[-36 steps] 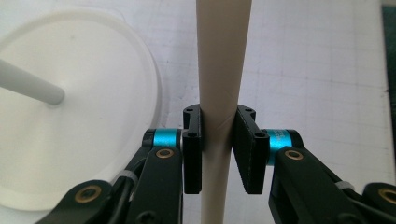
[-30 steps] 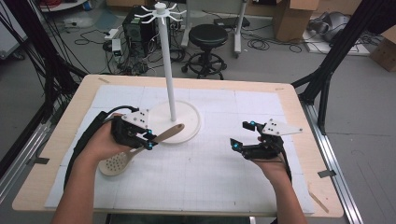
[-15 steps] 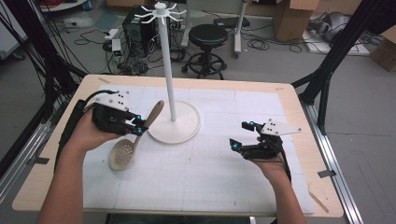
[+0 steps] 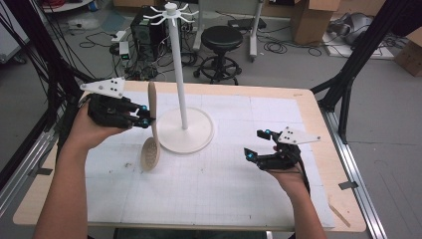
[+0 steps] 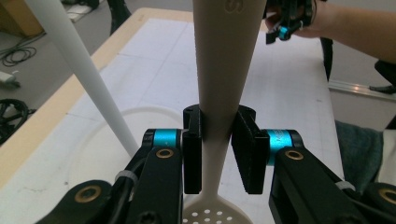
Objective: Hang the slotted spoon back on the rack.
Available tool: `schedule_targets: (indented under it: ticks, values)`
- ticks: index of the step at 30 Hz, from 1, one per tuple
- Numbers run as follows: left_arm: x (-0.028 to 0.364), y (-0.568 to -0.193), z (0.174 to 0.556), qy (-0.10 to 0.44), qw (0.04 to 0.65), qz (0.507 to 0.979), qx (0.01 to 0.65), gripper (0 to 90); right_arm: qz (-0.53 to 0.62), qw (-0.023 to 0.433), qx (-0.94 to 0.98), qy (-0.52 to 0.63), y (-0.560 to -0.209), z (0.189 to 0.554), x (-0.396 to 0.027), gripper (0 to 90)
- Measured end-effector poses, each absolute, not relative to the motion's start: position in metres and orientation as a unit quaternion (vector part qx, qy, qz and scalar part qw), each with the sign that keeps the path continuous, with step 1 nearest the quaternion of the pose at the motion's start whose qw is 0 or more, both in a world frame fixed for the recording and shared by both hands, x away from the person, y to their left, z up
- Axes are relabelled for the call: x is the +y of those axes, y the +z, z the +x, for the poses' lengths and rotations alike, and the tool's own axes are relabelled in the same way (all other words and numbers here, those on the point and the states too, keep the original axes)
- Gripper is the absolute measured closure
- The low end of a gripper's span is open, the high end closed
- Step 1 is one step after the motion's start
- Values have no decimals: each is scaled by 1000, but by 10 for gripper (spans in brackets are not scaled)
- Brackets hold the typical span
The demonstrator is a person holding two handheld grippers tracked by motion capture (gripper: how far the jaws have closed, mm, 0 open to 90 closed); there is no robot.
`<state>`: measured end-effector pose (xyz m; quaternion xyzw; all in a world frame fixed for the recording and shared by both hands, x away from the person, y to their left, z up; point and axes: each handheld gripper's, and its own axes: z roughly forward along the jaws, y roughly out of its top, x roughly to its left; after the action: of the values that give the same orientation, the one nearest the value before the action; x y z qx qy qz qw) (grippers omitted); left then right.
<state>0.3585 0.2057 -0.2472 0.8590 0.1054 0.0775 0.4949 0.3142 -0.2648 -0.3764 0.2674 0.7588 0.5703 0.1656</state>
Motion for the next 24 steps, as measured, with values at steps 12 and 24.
schedule_targets:
  ticks: [12,24]
  values:
    - [212,-213,368,107,513,840,141,744,268,164,758,571,-376,314,-265,168]
    - [205,-177,382,134,503,838,162,744,267,164,758,572,-376,314,-265,168]
